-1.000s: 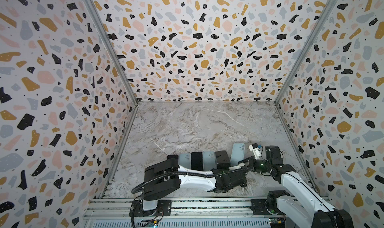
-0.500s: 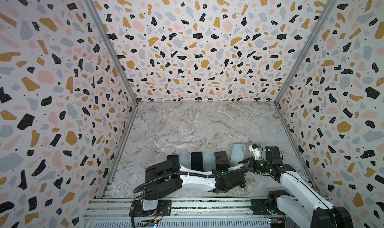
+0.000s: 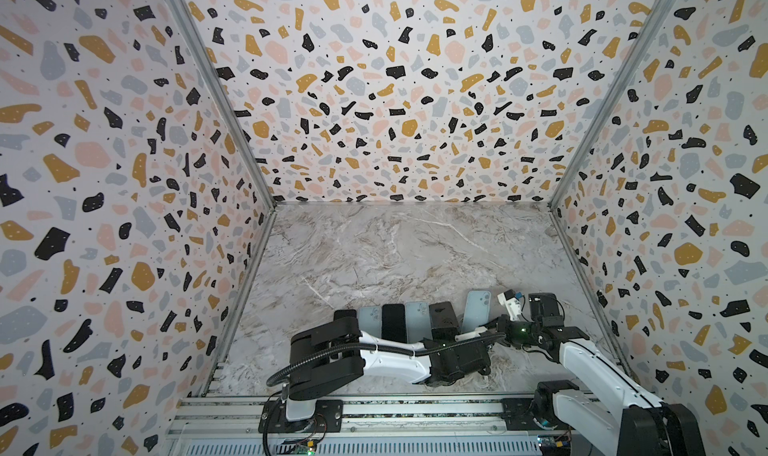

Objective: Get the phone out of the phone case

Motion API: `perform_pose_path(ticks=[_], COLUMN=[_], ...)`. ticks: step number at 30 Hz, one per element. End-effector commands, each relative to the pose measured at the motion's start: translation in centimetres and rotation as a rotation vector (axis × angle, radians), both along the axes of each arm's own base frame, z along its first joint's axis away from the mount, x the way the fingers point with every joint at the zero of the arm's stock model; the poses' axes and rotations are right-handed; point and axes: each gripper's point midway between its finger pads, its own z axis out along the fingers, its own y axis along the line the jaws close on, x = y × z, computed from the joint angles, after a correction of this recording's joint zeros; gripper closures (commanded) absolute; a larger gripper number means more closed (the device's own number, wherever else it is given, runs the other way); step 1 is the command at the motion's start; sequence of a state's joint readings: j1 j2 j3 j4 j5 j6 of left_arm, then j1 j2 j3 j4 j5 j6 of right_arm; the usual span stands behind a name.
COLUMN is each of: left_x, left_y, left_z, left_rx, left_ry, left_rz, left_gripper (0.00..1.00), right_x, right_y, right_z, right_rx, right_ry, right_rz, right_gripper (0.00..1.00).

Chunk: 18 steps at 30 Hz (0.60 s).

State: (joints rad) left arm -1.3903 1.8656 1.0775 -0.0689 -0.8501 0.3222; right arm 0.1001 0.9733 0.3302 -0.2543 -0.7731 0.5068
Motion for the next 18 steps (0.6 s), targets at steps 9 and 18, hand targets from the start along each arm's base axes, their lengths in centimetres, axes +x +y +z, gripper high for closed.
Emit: perform_pose_path(ticks=[9, 18], left_x=[-0.7, -1.0], left_y=[-0.3, -0.4], left_z=[-2.1, -2.9], left_rx=[-0.046, -0.054], left_ry=[0.086, 0.108], left_rz=[0.0, 0.002], left_gripper=[0.79, 0.75], right_x=[0.8, 0.9], right_y=[0.0, -0.1], right_z=[0.9, 1.0], right_rx=[-0.008, -0.009], right_ry=[-0.03, -0.035], right_rz=[0.008, 0.005], right_gripper=[1.0, 1.0])
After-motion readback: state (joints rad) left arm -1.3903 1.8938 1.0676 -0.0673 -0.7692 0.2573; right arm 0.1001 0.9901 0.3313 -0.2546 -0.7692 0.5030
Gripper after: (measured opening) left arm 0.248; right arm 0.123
